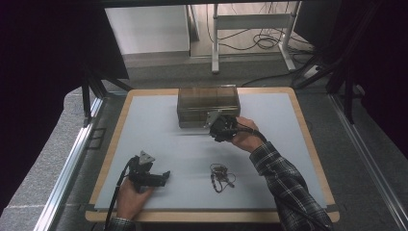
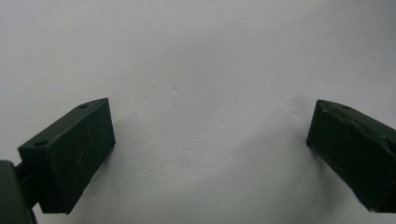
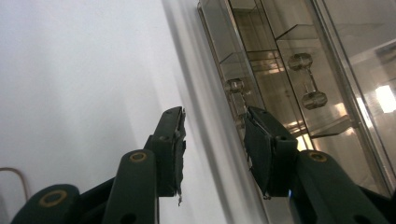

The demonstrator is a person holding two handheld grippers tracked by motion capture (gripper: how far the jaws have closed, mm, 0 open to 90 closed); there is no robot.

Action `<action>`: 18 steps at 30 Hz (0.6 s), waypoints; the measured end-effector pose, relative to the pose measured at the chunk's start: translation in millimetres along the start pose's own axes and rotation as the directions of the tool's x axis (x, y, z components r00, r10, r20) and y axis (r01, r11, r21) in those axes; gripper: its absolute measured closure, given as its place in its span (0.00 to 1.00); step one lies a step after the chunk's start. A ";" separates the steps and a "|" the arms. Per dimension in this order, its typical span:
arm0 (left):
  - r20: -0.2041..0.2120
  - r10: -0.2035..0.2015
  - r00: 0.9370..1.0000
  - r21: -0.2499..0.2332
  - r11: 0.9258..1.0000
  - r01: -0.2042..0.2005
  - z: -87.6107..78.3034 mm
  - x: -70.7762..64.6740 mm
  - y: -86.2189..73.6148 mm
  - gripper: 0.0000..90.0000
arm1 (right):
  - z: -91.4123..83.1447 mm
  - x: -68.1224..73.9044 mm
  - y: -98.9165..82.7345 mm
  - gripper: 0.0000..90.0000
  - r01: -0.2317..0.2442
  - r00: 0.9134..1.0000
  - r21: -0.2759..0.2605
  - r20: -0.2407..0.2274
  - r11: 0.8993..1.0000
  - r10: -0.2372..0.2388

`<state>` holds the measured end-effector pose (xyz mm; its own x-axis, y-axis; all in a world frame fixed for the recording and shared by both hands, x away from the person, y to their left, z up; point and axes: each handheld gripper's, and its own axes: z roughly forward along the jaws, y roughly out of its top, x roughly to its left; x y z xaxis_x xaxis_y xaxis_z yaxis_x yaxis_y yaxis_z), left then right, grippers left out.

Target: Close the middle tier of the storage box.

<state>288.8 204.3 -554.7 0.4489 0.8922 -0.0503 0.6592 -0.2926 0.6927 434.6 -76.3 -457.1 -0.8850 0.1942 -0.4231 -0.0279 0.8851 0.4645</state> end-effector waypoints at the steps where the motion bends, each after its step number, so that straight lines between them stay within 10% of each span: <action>1: 0.000 0.000 1.000 0.000 1.000 0.000 0.0 0.0 0.0 0.01 | -0.1 -1.0 -0.3 0.63 -0.004 1.000 -0.002 -0.005 1.000 0.004; 18: 0.000 0.000 1.000 0.000 1.000 0.000 0.0 0.0 0.0 0.01 | -8.8 -30.2 -9.9 0.66 -0.060 0.995 -0.010 -0.085 0.998 0.059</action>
<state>288.8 204.3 -554.7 0.4490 0.8922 -0.0497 0.6588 -0.2929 0.6929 457.6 -94.6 -442.1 -0.9214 0.2090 -0.3275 0.0203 0.8676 0.4968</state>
